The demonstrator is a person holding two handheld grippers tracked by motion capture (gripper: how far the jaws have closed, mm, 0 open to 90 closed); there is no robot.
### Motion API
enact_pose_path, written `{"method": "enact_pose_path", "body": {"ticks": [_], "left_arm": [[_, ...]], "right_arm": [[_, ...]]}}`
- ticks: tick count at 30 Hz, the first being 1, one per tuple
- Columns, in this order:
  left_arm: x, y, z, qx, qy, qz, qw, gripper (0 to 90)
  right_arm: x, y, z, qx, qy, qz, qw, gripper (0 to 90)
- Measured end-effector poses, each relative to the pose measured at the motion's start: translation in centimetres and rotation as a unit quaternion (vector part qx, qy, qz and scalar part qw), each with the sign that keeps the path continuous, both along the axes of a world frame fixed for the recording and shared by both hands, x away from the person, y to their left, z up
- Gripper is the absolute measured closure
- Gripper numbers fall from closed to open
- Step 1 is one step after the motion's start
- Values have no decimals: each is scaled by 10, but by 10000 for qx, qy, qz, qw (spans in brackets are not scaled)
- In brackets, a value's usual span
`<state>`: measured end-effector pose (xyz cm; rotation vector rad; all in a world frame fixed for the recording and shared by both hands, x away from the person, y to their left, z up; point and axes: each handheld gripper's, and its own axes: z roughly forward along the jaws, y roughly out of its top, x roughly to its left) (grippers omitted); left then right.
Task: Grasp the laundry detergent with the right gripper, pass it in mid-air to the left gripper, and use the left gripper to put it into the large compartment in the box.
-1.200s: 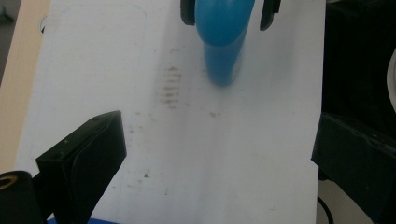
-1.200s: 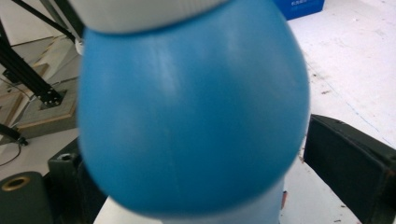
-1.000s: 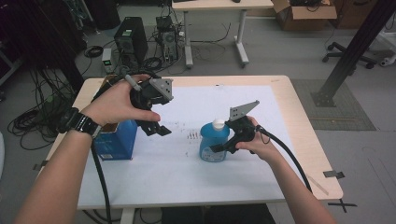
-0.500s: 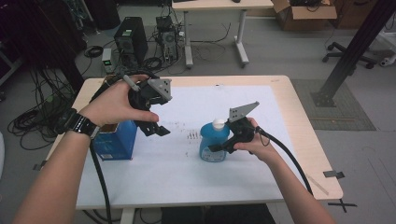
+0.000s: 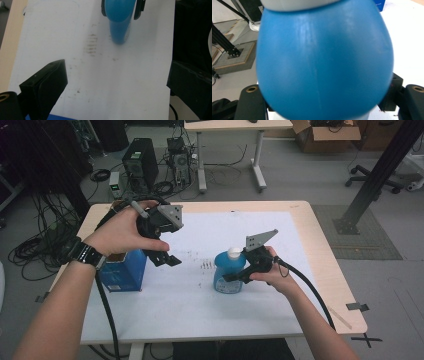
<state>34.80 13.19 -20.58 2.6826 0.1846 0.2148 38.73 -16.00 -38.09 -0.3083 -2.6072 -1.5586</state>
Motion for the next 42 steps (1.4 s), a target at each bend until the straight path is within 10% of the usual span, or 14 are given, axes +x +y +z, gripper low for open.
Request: {"method": "enact_pose_path", "body": {"ticks": [42], "left_arm": [[0, -3, 5, -56, -50, 9, 10000, 34]], "right_arm": [[3, -3, 16, 208, -261, -50, 9994, 416]]}}
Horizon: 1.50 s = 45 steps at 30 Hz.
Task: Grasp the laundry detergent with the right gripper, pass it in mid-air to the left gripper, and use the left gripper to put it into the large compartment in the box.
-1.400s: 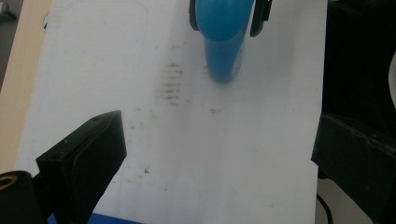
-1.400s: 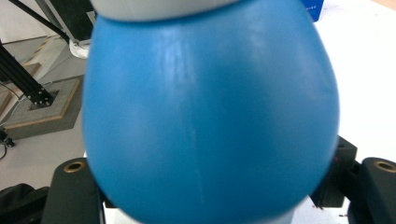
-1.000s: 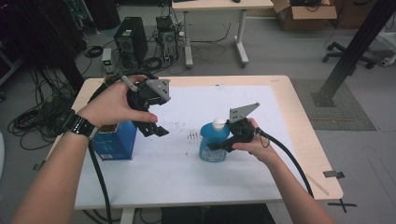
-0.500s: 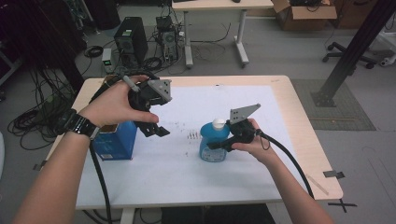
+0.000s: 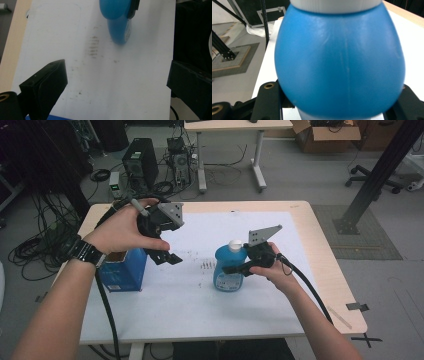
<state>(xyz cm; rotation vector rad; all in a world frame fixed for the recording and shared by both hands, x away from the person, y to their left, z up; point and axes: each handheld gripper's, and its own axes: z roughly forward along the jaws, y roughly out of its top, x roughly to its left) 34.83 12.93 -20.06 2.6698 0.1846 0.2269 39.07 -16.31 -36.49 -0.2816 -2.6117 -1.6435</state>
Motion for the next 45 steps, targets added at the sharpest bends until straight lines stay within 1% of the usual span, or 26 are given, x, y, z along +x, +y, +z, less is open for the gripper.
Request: {"method": "enact_pose_path", "body": {"ticks": [1, 2, 3, 4, 5, 6, 7, 8, 9, 11, 12, 13, 15, 16, 17, 21, 22, 23, 28, 29, 30, 34, 39, 45], "left_arm": [[0, 0, 1, -9, 0, -16, 10000, 34], [0, -1, 1, -20, -7, -26, 10000, 34], [0, -2, 3, -27, -16, -26, 10000, 34], [0, -2, 3, -27, -16, -26, 10000, 35], [0, -2, 4, -44, -13, -28, 10000, 35], [0, -3, 5, -44, -11, -31, 10000, 34], [0, -4, 6, -51, -4, -24, 10000, 34], [0, -4, 6, -51, -4, -24, 10000, 34], [1, -5, 8, -52, 2, -22, 10000, 35], [1, -6, 10, -29, -11, -38, 10000, 35], [1, -6, 10, -29, -11, -38, 10000, 35], [1, -8, 13, -33, -13, -56, 10000, 34], [2, -9, 15, -57, -16, -47, 10000, 34], [2, -9, 15, -57, -16, -47, 10000, 34], [2, -9, 16, -42, -21, -56, 10000, 34], [2, -11, 18, -89, -7, -36, 10000, 35], [2, -11, 18, -89, -7, -36, 10000, 35], [1, -11, 18, -130, 2, -13, 9999, 35], [0, -10, 19, -159, 19, 1, 9999, 37], [0, -10, 19, -156, 25, 9, 9999, 37], [0, -9, 19, -154, 38, 20, 9999, 38], [0, -10, 19, -150, 48, -7, 9999, 43], [0, -14, 18, -123, 66, -47, 9999, 51], [2, -18, 17, -75, 108, -84, 9999, 85]], "right_arm": [[0, 0, 3, -22, -20, 15, 10000, 416], [1, 0, 10, -91, -53, 72, 9999, 417], [1, 1, 14, -114, -82, 95, 9999, 417], [1, 2, 18, -130, -106, 126, 9998, 417], [1, 2, 18, -130, -106, 126, 9998, 417], [1, 3, 25, -129, -143, 184, 9996, 417], [1, 4, 28, -130, -154, 211, 9996, 418], [1, 4, 28, -130, -154, 211, 9996, 418], [1, 8, 38, -144, -211, 281, 9993, 418], [1, 12, 45, -205, -261, 327, 9989, 418], [1, 12, 45, -205, -261, 327, 9989, 418], [1, 18, 53, -279, -324, 387, 9983, 418], [1, 25, 60, -343, -368, 460, 9977, 418], [1, 25, 60, -343, -368, 460, 9977, 418], [1, 35, 68, -426, -416, 564, 9966, 419], [1, 52, 80, -452, -414, 766, 9952, 419], [1, 52, 80, -452, -414, 766, 9952, 419], [0, 61, 84, -466, -453, 861, 9942, 419], [-2, 81, 90, -577, -523, 1012, 9918, 420], [-2, 81, 90, -577, -523, 1012, 9918, 420], [-3, 88, 91, -593, -532, 1079, 9910, 421], [-5, 98, 92, -611, -568, 1145, 9899, 421], [-7, 105, 95, -604, -549, 1224, 9891, 422], [-9, 108, 95, -622, -568, 1268, 9883, 422]]}}
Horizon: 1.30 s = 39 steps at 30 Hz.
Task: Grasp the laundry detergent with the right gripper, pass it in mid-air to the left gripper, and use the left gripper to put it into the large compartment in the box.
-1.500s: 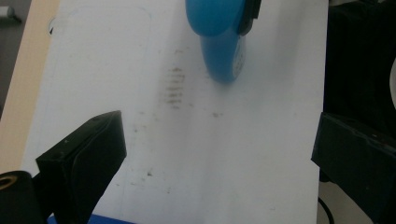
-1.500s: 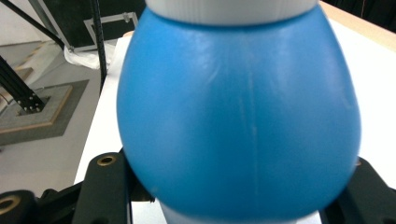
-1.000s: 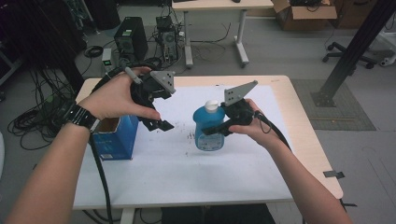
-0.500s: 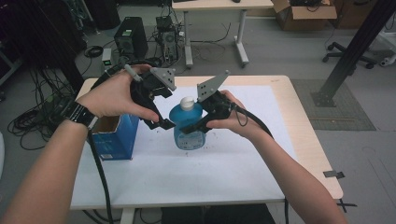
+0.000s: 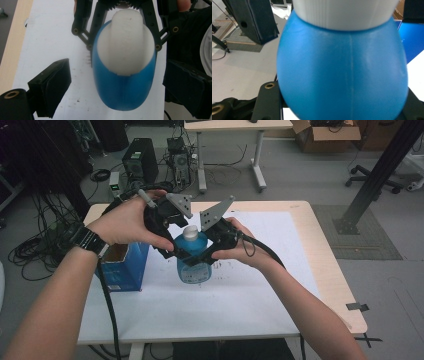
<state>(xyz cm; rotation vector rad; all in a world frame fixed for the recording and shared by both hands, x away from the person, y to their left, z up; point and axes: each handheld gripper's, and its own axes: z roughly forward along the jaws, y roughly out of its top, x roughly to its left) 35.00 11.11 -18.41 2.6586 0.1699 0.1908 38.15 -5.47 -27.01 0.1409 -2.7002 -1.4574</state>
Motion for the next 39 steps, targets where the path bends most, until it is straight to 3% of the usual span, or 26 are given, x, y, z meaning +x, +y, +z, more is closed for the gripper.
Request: {"method": "enact_pose_path", "body": {"ticks": [12, 39], "left_arm": [[2, -8, 0, 61, -1, 4, 10000, 143], [2, -15, -2, 202, 198, -42, 9996, 280]], "right_arm": [[-2, -1, 0, 13, 5, 18, 10000, 422], [-4, -4, -1, 43, -17, 11, 10000, 423]]}}
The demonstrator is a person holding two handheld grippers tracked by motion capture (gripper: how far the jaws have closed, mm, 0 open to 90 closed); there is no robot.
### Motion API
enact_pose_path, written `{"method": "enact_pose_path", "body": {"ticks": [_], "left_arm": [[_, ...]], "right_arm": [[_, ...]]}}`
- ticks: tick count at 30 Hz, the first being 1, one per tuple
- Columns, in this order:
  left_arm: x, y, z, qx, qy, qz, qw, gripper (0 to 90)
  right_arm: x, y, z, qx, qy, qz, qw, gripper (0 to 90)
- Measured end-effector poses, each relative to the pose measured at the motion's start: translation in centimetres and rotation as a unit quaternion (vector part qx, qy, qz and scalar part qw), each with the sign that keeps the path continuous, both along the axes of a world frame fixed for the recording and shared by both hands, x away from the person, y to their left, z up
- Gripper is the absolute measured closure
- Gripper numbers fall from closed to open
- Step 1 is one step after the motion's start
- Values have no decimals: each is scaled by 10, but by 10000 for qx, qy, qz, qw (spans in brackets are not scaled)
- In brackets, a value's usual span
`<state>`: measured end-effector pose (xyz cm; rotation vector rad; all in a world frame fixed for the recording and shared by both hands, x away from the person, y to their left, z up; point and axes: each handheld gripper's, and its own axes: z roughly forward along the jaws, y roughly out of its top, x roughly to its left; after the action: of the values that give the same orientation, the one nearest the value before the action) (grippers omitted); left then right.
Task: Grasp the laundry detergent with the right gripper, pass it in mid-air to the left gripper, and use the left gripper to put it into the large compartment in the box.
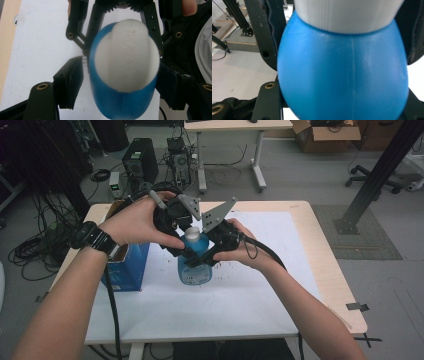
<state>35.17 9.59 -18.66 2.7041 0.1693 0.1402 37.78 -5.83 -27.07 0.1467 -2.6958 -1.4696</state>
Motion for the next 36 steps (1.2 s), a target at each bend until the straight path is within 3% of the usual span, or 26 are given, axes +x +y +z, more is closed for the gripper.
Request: {"method": "enact_pose_path", "body": {"ticks": [14, 30, 36], "left_arm": [[-1, -2, 0, 9, 45, -39, 10000, 371], [0, -1, 2, -20, 124, 16, 9999, 379], [1, -3, 5, 79, 228, 77, 9997, 381]], "right_arm": [[0, 0, -3, -10, 29, -29, 10000, 424], [-1, -1, -2, 25, 58, -8, 10000, 424], [0, -1, -2, 81, 127, -4, 9999, 420]]}}
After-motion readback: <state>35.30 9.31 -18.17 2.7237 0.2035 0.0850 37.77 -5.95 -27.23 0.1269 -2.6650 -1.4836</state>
